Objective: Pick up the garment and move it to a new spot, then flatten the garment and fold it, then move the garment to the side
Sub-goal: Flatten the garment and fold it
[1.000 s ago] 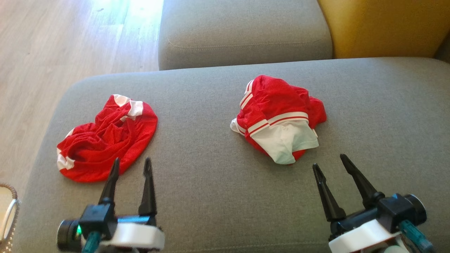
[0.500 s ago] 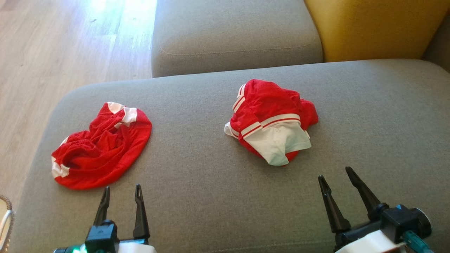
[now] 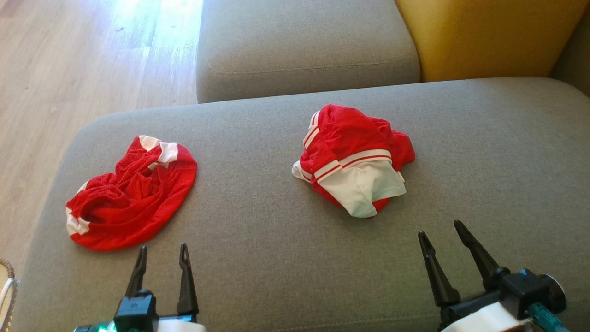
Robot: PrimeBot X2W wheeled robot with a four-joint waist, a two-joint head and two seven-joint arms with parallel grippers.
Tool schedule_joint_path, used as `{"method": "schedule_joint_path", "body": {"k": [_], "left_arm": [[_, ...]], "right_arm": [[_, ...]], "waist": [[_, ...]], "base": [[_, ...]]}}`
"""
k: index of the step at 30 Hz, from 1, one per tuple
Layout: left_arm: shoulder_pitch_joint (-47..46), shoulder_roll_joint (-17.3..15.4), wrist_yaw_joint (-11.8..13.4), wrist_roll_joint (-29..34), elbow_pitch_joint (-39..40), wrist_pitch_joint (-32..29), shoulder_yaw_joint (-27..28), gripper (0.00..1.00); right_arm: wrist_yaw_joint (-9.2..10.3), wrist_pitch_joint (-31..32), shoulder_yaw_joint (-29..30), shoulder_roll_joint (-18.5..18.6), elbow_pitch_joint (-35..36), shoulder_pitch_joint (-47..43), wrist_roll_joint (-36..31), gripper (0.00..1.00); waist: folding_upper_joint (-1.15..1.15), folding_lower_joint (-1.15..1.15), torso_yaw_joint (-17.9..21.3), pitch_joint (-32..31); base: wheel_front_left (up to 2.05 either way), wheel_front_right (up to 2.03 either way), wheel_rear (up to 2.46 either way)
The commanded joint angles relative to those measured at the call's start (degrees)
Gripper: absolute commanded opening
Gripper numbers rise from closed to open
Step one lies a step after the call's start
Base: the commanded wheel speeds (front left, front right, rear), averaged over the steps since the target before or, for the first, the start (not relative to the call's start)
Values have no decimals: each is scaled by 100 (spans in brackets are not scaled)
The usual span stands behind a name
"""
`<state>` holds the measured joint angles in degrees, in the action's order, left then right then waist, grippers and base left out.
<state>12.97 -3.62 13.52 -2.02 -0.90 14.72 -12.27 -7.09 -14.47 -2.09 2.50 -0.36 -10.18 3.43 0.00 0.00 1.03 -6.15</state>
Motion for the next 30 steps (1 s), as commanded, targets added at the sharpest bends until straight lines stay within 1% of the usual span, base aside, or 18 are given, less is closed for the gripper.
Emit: {"method": "schedule_joint_path", "body": {"k": [1, 7, 10, 13, 18, 20, 21, 22, 25, 30], "left_arm": [[-225, 35, -25, 42, 151, 28, 140, 100], [-271, 42, -16, 56, 106, 28, 83, 100], [-416, 47, -70, 44, -81, 28, 5, 100], [-828, 54, -152, 50, -320, 28, -130, 100], [-1849, 68, -304, -61, -888, 28, -504, 100], [-2274, 71, -321, -311, -1075, 28, -782, 100], [-2274, 71, -321, -311, -1075, 28, -782, 100], [-2471, 71, -335, -442, -1172, 28, -963, 100], [-2956, 72, -395, -1033, -1425, 28, -1541, 100], [-3635, 73, -323, -1939, -2032, 28, -2302, 100]], "right_arm": [[-40, -52, -107, 38, 161, 205, -25, 100], [-40, -52, -128, 38, 174, 236, -14, 100], [-40, -52, -134, 38, 187, 250, -4, 100], [-40, -52, -182, 38, 185, 298, -17, 100], [-40, -52, -247, 38, 172, 430, -66, 100], [-40, -52, -248, 38, 163, 477, -79, 100], [-40, -52, -248, 38, 163, 477, -79, 100], [-40, -52, -254, 38, 158, 500, -87, 100], [-40, -52, -285, 38, 149, 566, -106, 100], [-40, -52, -340, 38, 175, 753, -111, 100]], "waist": [[0, 0, -5, -2], [0, 0, 16, 15], [0, 0, 37, 56], [0, 0, 102, 159], [0, 0, 296, 406], [0, 0, 401, 505], [0, 0, 401, 505], [0, 0, 458, 556], [0, 0, 648, 703], [0, 0, 982, 1046]], "base": [[0, 0, 0], [0, 0, 0], [0, 0, 0], [0, 0, 0], [0, 0, 0], [0, 0, 0], [0, 0, 0], [0, 0, 0], [0, 0, 0], [0, 0, 0]]}}
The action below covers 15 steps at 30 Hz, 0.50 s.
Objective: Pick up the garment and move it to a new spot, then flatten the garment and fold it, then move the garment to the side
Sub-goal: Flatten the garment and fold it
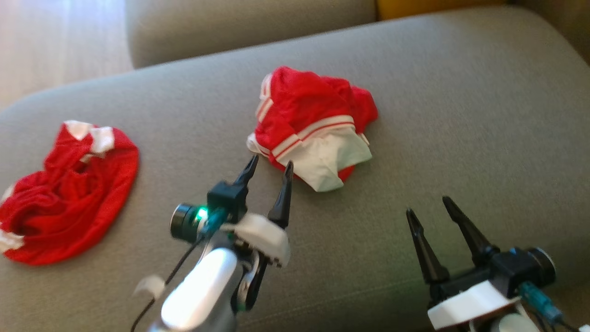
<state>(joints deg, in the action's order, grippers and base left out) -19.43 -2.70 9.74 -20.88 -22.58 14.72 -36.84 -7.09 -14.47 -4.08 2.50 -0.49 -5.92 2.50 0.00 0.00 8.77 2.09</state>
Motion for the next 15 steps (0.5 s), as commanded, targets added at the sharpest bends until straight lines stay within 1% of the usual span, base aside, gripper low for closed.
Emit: {"method": "schedule_joint_path", "body": {"k": [1, 6, 11, 13, 15], "left_arm": [[-541, -19, 92, -175, 33, 28, 41, 100], [-1217, -19, 224, -682, -374, 28, -380, 100], [-1755, -19, 325, -947, -886, 28, -685, 100], [-1913, -19, 425, -982, -1140, 28, -752, 100], [-2052, -19, 581, -936, -1404, 28, -796, 100]], "right_arm": [[-40, -52, -145, 38, 195, 372, -14, 100], [-40, -52, -134, 38, 217, 539, 18, 100], [-40, -52, -188, 38, 230, 681, 65, 100], [-40, -52, -208, 38, 227, 725, 82, 100], [-40, -52, -222, 38, 220, 758, 93, 100]], "waist": [[0, 0, 265, 300], [0, 0, 465, 642], [0, 0, 594, 886], [0, 0, 632, 941], [0, 0, 657, 970]], "base": [[0, 0, 0], [0, 0, 0], [0, 0, 0], [0, 0, 0], [0, 0, 0]]}}
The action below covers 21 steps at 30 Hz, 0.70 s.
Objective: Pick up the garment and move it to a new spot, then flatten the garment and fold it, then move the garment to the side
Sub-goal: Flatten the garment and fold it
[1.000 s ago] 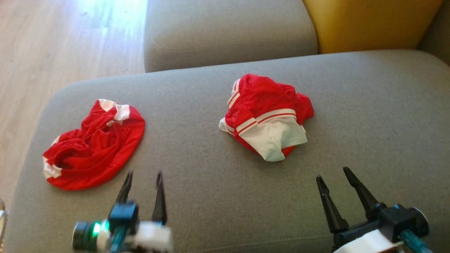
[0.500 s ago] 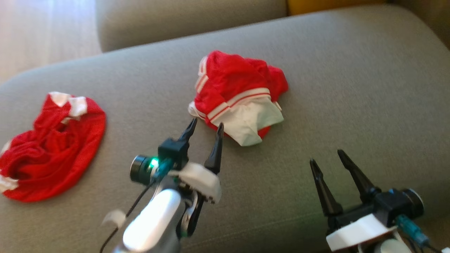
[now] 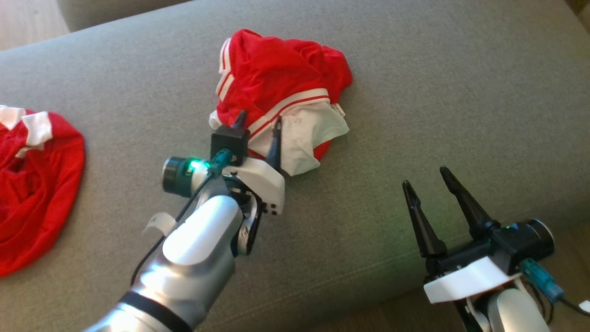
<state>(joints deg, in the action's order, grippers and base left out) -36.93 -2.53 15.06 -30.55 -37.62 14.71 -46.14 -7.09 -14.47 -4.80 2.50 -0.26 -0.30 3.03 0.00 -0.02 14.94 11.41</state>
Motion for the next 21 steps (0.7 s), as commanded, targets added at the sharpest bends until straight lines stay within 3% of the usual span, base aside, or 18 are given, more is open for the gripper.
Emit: {"method": "schedule_joint_path", "body": {"k": [1, 4, 6, 7, 8, 9, 21], "left_arm": [[-354, -35, 109, 42, 32, 29, 139, 100], [-396, -35, 232, 48, -101, 29, 148, 100], [-365, -35, 244, 14, -169, 29, 125, 45], [-347, -35, 246, -9, -195, 29, 115, 33], [-327, -35, 242, -23, -233, 29, 90, 10], [-303, -35, 243, -56, -285, 29, 67, 0], [-316, -35, 234, -297, -498, 29, 28, 0]], "right_arm": [[-40, -52, -156, 38, 194, 209, 43, 100], [-40, -52, -148, 38, 192, 219, 48, 100], [-40, -52, -129, 38, 189, 201, 46, 100], [-40, -52, -128, 38, 183, 186, 41, 100], [-40, -52, -139, 38, 174, 175, 38, 100], [-40, -52, -153, 38, 167, 169, 36, 100], [-40, -52, -195, 38, 152, 129, 61, 100]], "waist": [[0, 2, 49, 50], [0, 2, 51, 50], [0, 2, 28, 20], [0, 2, 16, -4], [0, 2, 5, -31], [0, 2, -5, -61], [0, 2, -54, -371]], "base": [[0, 0, 0], [0, 0, 0], [0, 0, 0], [0, 0, 0], [0, 0, 0], [0, 0, 0], [0, 0, 0]]}}
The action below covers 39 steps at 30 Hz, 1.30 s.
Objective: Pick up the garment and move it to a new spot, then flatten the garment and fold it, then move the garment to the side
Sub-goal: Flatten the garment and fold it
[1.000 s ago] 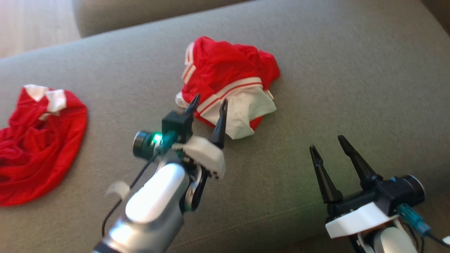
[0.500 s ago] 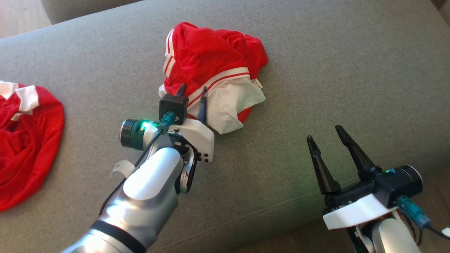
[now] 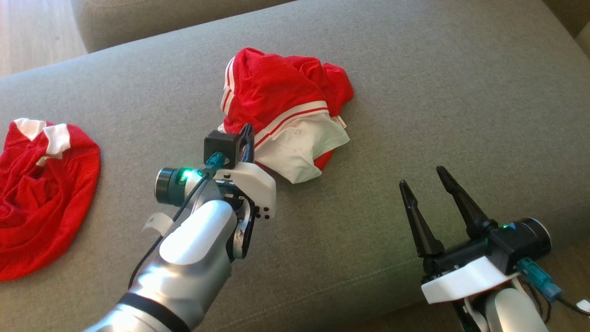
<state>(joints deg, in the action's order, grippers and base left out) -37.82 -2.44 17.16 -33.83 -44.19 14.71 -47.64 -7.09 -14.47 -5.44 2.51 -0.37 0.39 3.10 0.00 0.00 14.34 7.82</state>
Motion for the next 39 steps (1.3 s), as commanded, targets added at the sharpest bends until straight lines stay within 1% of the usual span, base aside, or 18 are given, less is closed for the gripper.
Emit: {"method": "schedule_joint_path", "body": {"k": [1, 2, 3, 4, 5, 8, 11, 12, 16, 17, 18, 19, 24, 28, 31, 33, 35, 39], "left_arm": [[-219, -44, 29, 45, 220, 29, 218, 0], [-207, -44, 34, 72, 274, 29, 235, 0], [-191, -44, 38, 95, 324, 29, 233, 32], [-170, -44, 46, 101, 359, 29, 226, 93], [-157, -44, 61, 100, 369, 29, 210, 100], [-201, -43, 147, 66, 119, 27, 92, 100], [-383, -43, 379, 108, -283, 12, -19, 100], [-425, -43, 414, -1, -442, -49, -52, 100], [-508, -43, 447, -126, -639, -33, -148, 100], [-531, -43, 474, -132, -683, -24, -170, 98], [-549, -43, 486, -148, -707, -16, -189, 32], [-567, -43, 493, -160, -712, -6, -200, 0], [-571, -43, 395, -276, -475, 24, -132, 0], [-510, -43, 138, -334, 305, 27, 181, 0], [-514, -43, -143, -478, 907, 28, 461, 0], [-618, -43, -333, -716, 1167, 28, 606, 0], [-833, -43, -493, -1114, 1322, 17, 734, 0], [-1639, -43, -643, -1940, 1430, -177, 1001, 0]], "right_arm": [[-40, -52, -132, 37, 160, 49, 64, 100], [-40, -52, -136, 37, 156, 39, 76, 100], [-40, -52, -142, 37, 152, 29, 90, 100], [-40, -52, -154, 37, 149, 24, 105, 100], [-40, -52, -169, 37, 149, 24, 118, 100], [-40, -52, -204, 37, 158, 60, 147, 100], [-40, -52, -187, 37, 171, 105, 158, 100], [-40, -52, -151, 37, 169, 115, 158, 100], [-40, -52, -110, 37, 169, 117, 166, 100], [-40, -52, -111, 37, 170, 117, 167, 100], [-40, -52, -110, 37, 172, 118, 168, 100], [-40, -52, -106, 37, 175, 124, 172, 100], [-40, -52, -92, 37, 171, 127, 173, 100], [-40, -52, -109, 37, 146, 93, 194, 100], [-40, -52, -159, 37, 132, 76, 244, 100], [-40, -52, -205, 37, 115, 60, 272, 100], [-40, -52, -229, 37, 102, 41, 300, 100], [-40, -53, -271, 37, 95, 37, 356, 100]], "waist": [[0, 0, 16, -30], [0, 0, 27, -43], [0, 0, 43, -52], [0, 0, 69, -53], [0, 0, 99, -43], [0, 0, 206, 30], [0, 0, 305, 123], [0, 0, 349, 175], [0, 0, 387, 245], [0, 0, 392, 254], [0, 0, 393, 259], [0, 0, 389, 261], [0, 0, 327, 154], [0, 0, 322, -37], [0, 0, 406, -211], [0, 0, 508, -333], [0, 0, 624, -440], [0, 0, 896, -604]], "base": [[0, 0, 0], [0, 0, 0], [0, 0, 0], [0, 0, 0], [0, 0, 0], [0, 0, 0], [0, 0, 0], [0, 0, 0], [0, 0, 0], [0, 0, 0], [0, 0, 0], [0, 0, 0], [0, 0, 0], [0, 0, 0], [0, 0, 0], [0, 0, 0], [0, 0, 0], [0, 0, 0]]}}
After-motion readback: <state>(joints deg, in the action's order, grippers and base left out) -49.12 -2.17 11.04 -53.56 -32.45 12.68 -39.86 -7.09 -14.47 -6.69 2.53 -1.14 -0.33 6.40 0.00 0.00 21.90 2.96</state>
